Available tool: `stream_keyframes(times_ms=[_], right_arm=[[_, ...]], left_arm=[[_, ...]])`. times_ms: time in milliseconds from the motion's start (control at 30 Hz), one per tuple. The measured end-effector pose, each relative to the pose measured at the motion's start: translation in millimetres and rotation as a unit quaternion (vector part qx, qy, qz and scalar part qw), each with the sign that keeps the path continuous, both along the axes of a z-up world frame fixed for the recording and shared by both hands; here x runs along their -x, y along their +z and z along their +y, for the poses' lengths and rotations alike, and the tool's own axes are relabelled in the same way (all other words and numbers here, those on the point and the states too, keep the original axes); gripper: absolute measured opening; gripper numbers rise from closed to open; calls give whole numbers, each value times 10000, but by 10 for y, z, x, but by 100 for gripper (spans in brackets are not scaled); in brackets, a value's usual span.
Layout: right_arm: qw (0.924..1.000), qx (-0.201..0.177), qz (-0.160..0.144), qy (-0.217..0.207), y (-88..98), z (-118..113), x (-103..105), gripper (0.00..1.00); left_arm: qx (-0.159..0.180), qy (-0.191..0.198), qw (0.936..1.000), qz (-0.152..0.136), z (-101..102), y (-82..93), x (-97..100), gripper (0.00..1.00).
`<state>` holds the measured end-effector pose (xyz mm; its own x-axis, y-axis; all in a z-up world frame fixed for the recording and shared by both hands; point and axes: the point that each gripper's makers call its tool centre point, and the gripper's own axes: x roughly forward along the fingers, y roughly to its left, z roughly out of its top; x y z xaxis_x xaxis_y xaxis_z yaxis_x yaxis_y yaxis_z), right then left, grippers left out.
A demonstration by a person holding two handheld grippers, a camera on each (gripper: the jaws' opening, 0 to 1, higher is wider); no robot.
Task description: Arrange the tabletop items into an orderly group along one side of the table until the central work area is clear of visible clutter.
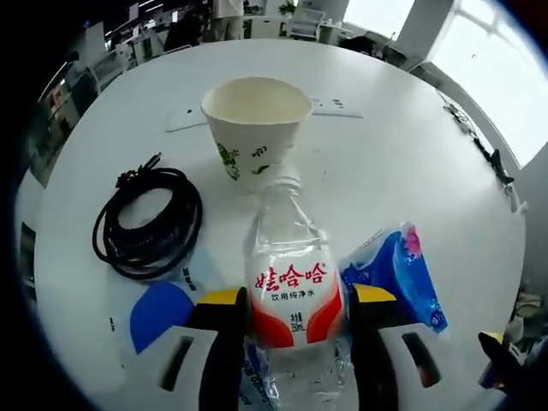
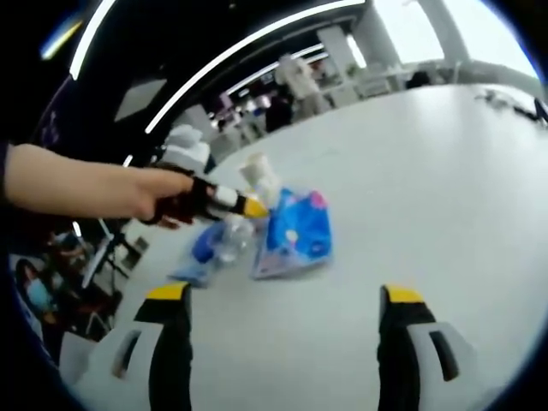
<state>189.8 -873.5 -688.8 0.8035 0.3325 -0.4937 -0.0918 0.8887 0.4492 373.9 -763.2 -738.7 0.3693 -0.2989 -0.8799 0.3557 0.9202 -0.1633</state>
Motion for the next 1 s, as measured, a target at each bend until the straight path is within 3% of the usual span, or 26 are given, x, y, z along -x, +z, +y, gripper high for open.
stream_keyframes(times_ms=[267,500,833,1000], right_arm=[[10000,-33,14,-34,-12,-6,-4,87],[9996,-138,112,-197,-36,-35,-47,87],[9998,-149,49,-132,13,10,-162,87],[9998,-171,27,-111,38,34,-228,87]], left_arm=[[-81,9,10000,50,6,-13,-2,41],[-85,-173,9997,-131,-31,6,11,39],[-33,-214,9996,-196,-39,15,6,38],[-49,-244,9990,-378,-48,42,-8,38]])
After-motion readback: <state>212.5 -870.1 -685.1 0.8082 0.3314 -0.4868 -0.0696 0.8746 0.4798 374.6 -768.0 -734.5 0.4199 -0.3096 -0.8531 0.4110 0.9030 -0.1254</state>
